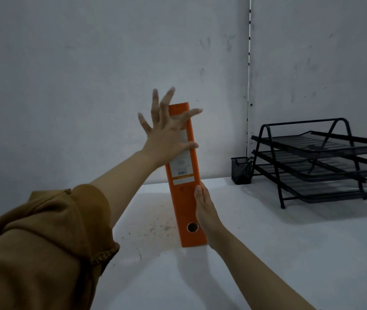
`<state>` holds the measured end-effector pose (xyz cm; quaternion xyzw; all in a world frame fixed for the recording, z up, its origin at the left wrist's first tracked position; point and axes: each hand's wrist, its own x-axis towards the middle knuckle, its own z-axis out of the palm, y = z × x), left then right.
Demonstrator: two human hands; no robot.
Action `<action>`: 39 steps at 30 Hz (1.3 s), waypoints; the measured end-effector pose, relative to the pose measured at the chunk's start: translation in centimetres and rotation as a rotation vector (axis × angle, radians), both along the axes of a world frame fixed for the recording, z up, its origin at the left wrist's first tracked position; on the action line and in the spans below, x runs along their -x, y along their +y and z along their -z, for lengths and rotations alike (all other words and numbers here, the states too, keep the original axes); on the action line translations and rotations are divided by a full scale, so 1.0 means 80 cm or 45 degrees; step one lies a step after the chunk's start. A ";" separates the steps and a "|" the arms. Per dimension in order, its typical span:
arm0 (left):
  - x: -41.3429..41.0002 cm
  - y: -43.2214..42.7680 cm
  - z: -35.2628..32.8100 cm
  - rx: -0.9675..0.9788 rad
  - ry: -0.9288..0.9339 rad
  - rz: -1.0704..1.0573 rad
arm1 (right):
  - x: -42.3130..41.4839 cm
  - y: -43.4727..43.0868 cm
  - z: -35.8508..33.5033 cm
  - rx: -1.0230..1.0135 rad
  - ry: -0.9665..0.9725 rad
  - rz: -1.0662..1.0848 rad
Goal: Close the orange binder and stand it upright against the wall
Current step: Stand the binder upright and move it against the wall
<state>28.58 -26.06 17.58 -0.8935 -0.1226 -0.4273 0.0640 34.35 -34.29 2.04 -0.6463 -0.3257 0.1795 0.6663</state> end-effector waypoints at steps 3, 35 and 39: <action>-0.004 -0.003 0.025 0.257 -0.247 0.150 | 0.002 0.000 0.005 -0.002 -0.041 -0.010; 0.055 0.012 0.170 1.550 -0.426 0.595 | 0.053 0.032 -0.015 0.040 -0.067 -0.284; 0.093 0.037 0.169 1.529 -0.466 0.517 | 0.085 0.058 -0.018 0.074 -0.097 -0.373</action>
